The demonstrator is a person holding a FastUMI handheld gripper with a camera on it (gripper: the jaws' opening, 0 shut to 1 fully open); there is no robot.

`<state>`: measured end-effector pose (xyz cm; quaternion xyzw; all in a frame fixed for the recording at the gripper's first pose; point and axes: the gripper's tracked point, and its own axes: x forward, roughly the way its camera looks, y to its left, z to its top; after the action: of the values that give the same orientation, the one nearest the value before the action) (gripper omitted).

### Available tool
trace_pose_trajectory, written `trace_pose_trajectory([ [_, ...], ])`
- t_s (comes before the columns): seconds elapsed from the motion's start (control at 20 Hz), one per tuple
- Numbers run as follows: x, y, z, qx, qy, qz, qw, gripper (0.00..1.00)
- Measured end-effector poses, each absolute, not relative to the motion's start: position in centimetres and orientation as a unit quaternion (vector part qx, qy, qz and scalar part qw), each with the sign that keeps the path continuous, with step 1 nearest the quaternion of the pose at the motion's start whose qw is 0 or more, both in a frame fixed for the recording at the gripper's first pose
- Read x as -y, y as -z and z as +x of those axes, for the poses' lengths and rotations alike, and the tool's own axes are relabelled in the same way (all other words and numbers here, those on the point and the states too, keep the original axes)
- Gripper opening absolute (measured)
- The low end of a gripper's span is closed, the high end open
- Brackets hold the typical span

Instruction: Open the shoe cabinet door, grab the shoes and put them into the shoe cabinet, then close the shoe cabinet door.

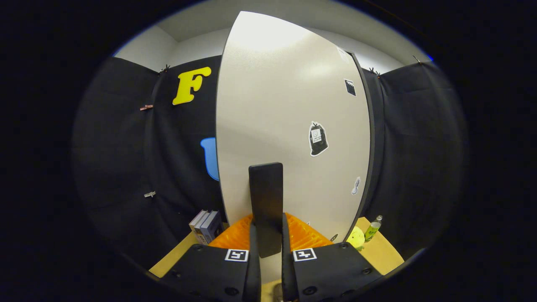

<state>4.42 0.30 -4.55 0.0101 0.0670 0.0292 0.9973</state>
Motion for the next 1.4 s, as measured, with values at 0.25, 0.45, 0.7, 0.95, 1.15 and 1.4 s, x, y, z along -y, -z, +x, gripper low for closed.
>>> trace_pose_trajectory([
  [0.25,2.2,4.2,1.4,-0.073,-0.052,-0.002,0.996,0.24],
  [0.45,4.8,4.0,-1.0,-0.077,-0.064,-0.011,0.995,0.23],
  [0.7,8.2,3.8,-3.2,-0.077,-0.075,-0.006,0.994,0.23],
  [0.95,10.9,3.6,-4.6,-0.072,-0.080,-0.012,0.994,0.23],
  [1.15,12.9,3.4,-5.5,-0.070,-0.082,-0.009,0.994,0.23],
  [1.4,15.5,3.4,-6.3,-0.072,-0.069,0.003,0.995,0.22],
])
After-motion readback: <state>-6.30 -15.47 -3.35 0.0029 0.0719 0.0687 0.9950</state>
